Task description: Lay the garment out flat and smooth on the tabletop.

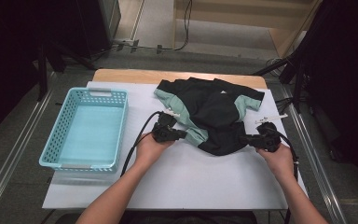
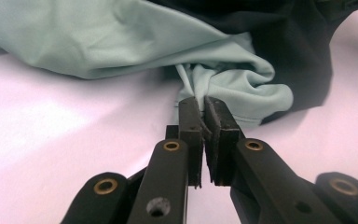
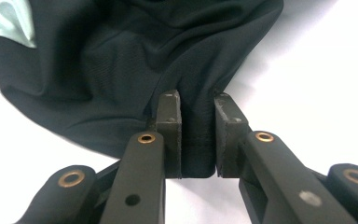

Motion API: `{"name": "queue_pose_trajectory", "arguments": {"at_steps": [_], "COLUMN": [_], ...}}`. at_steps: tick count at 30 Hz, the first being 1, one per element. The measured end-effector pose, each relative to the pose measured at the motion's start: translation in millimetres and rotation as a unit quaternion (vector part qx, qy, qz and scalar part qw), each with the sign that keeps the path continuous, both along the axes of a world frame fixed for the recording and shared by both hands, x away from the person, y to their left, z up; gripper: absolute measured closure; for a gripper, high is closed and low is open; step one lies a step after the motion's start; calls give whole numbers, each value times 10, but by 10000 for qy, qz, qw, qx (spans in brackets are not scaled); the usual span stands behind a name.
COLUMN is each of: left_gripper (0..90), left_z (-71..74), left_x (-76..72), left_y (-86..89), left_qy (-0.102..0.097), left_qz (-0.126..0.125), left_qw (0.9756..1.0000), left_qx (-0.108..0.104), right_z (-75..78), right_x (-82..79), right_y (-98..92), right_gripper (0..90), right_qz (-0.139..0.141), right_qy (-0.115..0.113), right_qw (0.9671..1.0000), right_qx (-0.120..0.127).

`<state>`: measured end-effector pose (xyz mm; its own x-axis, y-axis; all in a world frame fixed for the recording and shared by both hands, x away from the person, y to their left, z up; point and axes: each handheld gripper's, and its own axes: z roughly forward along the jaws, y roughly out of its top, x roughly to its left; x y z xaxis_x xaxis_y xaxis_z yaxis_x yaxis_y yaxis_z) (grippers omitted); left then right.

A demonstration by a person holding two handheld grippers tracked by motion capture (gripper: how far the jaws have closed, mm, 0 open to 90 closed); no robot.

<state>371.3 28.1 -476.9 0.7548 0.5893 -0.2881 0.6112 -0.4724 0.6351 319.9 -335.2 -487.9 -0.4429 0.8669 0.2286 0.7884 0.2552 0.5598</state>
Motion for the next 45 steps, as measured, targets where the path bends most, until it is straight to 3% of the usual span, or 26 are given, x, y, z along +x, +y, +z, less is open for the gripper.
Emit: {"name": "queue_pose_trajectory", "arguments": {"at_steps": [6, 12, 17, 21, 31, 37, 45], "left_gripper": [870, 869, 869, 868, 868, 866, 866], "left_z": [169, 287, 319, 339, 365, 379, 378], "left_x": [-131, -306, -424, -494, -794, -994, -1261], "left_y": [150, 311, 453, 496, 602, 680, 736], "left_qy": [38, 10, 46, 103, 160, 254, 352], "left_qz": [-4, -83, -45, -39, -153, -214, -362], "left_qw": [9998, 9997, 9996, 9993, 9995, 9991, 9987], "left_qx": [-216, -218, -262, -355, -225, -262, -114], "right_z": [175, 267, 352, 375, 376, 412, 427], "right_x": [-156, -292, -474, -620, -940, -1147, -1316], "right_y": [-27, 50, 77, 53, 133, 170, 215], "right_gripper": [734, 734, 733, 732, 730, 727, 723], "right_qz": [18, 90, 129, 61, 183, 232, 358], "right_qy": [-95, -124, -160, -80, 29, 33, 115], "right_qw": [9998, 9996, 9996, 9993, 9991, 9987, 9982], "right_qx": [159, 229, 197, 363, 382, 445, 462]}}
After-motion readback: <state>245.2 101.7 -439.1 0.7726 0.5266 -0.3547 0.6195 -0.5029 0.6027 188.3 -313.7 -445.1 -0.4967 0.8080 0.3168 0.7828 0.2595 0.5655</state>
